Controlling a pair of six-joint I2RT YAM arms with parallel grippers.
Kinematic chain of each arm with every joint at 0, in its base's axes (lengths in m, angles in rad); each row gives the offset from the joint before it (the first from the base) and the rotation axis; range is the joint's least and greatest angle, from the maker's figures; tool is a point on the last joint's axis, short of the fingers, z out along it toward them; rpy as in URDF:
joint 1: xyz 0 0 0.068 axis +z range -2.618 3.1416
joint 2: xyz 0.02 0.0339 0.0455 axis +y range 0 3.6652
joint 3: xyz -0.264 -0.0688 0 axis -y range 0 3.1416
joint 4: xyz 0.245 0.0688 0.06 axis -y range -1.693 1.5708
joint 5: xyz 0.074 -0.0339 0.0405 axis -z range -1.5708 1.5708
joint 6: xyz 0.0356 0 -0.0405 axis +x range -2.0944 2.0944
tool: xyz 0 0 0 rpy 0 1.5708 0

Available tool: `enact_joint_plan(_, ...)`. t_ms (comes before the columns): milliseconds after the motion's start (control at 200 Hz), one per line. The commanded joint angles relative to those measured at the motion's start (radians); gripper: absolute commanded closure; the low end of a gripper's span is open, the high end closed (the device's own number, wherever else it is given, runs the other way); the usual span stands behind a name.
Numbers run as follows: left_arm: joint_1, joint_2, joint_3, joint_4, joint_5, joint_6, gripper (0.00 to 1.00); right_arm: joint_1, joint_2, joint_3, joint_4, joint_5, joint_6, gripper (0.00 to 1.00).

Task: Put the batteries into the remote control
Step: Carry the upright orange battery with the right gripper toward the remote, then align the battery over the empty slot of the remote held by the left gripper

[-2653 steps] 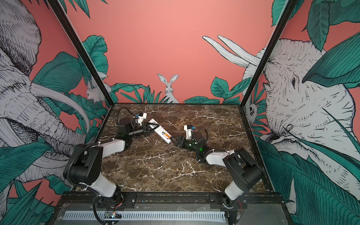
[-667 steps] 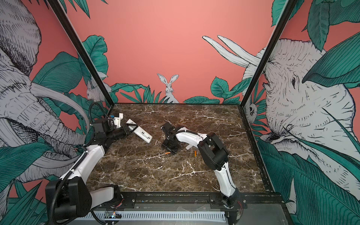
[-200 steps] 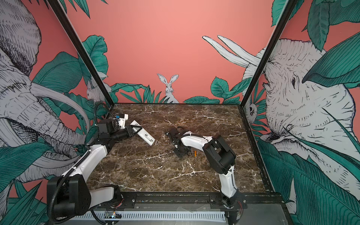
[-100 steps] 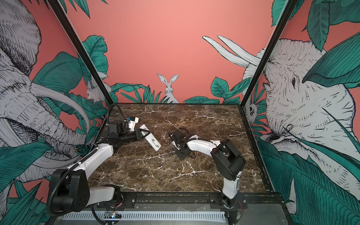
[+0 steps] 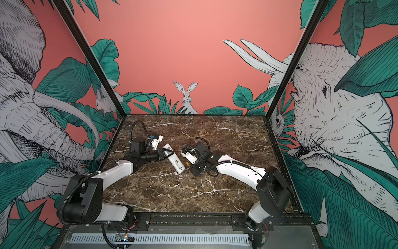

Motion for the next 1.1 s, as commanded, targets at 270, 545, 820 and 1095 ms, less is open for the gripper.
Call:
enact_joint_plan(270, -0.010, -0.012, -0.013, 0.065, 0.032, -0.009, 0.76, 0.033, 0.120, 0.113, -0.016, -0.074, 0.099, 0.94)
enact_joint_plan(545, -0.010, -0.017, -0.009, 0.069, 0.039, -0.014, 0.76, 0.031, 0.178, 0.194, -0.104, -0.028, 0.126, 0.95)
enact_joint_plan(820, -0.011, -0.031, -0.012, 0.072, 0.047, -0.020, 0.76, 0.027, 0.243, 0.291, -0.199, -0.021, 0.130, 0.94)
enact_joint_plan(1095, -0.011, -0.034, -0.010, 0.071, 0.045, -0.021, 0.76, 0.024, 0.262, 0.305, -0.244, -0.012, 0.135, 0.94)
